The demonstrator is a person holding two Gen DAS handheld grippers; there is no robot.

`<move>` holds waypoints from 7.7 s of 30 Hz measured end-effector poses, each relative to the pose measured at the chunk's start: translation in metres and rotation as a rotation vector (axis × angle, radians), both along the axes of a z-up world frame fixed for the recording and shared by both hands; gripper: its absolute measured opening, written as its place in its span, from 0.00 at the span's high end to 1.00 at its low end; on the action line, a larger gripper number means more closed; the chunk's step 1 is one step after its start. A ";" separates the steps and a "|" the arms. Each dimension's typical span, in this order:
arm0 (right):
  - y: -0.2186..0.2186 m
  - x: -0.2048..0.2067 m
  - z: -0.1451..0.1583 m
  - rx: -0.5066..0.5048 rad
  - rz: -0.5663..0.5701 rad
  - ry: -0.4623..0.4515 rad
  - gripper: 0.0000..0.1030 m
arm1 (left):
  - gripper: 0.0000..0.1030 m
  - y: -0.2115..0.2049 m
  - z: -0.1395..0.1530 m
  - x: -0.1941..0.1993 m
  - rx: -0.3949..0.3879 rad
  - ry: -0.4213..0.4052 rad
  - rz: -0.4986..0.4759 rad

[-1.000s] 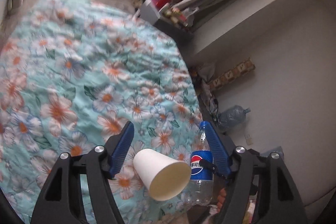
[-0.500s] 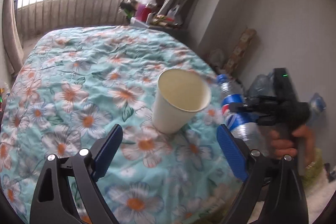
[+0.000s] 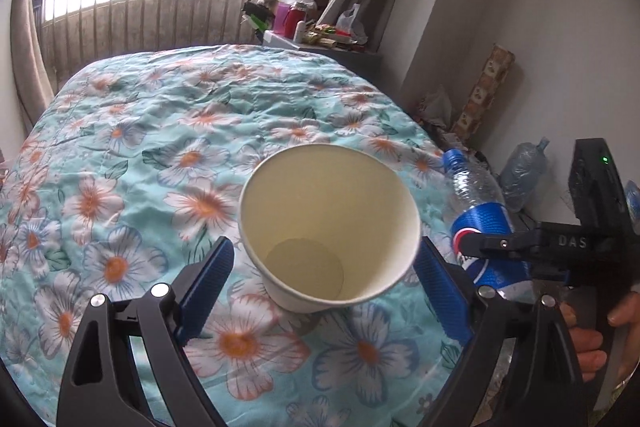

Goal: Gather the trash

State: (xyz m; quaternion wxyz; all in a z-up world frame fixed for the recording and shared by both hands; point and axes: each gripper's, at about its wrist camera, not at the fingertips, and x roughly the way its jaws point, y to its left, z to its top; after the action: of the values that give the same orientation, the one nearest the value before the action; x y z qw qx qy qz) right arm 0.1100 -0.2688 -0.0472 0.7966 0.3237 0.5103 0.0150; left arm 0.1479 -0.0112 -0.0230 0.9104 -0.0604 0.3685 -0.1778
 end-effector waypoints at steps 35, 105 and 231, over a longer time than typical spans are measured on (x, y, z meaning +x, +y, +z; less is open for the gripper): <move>-0.013 0.001 -0.007 0.053 -0.035 -0.016 0.43 | 0.40 -0.014 -0.008 0.009 0.086 0.012 0.045; -0.379 -0.156 -0.194 0.344 -1.011 0.000 0.30 | 0.15 -0.570 -0.088 0.099 0.252 0.356 -0.764; 0.005 -0.151 0.042 -0.772 -0.086 0.001 0.08 | 0.05 -0.067 0.018 -0.116 0.312 0.116 0.162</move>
State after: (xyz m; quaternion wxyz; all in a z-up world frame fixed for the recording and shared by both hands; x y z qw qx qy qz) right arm -0.0408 -0.2642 -0.0053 0.8595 0.0213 0.4647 -0.2117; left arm 0.0321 -0.0778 -0.0047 0.8973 0.0418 0.4375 -0.0407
